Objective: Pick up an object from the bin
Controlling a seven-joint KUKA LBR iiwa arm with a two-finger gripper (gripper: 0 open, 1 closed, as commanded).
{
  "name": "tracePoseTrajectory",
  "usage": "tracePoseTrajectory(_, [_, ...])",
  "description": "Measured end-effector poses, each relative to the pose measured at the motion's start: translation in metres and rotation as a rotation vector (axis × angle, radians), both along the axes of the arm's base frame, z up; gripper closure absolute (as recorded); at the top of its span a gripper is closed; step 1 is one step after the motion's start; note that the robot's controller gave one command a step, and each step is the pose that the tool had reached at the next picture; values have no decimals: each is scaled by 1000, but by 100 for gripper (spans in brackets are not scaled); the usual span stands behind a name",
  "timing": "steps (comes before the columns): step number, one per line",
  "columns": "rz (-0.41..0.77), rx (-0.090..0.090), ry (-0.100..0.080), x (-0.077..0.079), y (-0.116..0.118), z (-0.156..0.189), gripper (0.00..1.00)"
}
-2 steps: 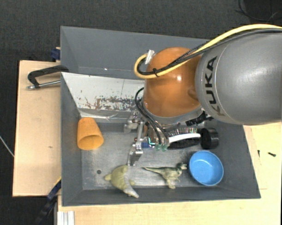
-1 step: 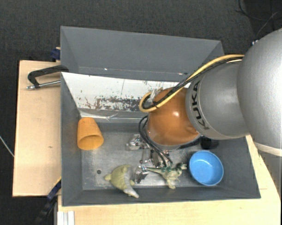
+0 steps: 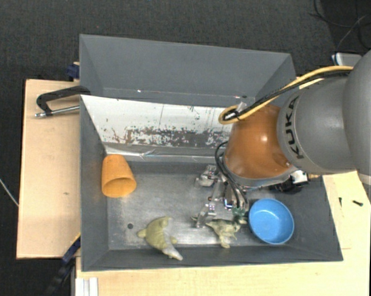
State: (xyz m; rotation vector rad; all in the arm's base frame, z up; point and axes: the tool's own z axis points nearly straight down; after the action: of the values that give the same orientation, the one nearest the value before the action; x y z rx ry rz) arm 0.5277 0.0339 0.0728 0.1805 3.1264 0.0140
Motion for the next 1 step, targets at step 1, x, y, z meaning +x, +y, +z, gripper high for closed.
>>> tracePoseTrajectory(1, [132,-2,3,-20,-59,0,0])
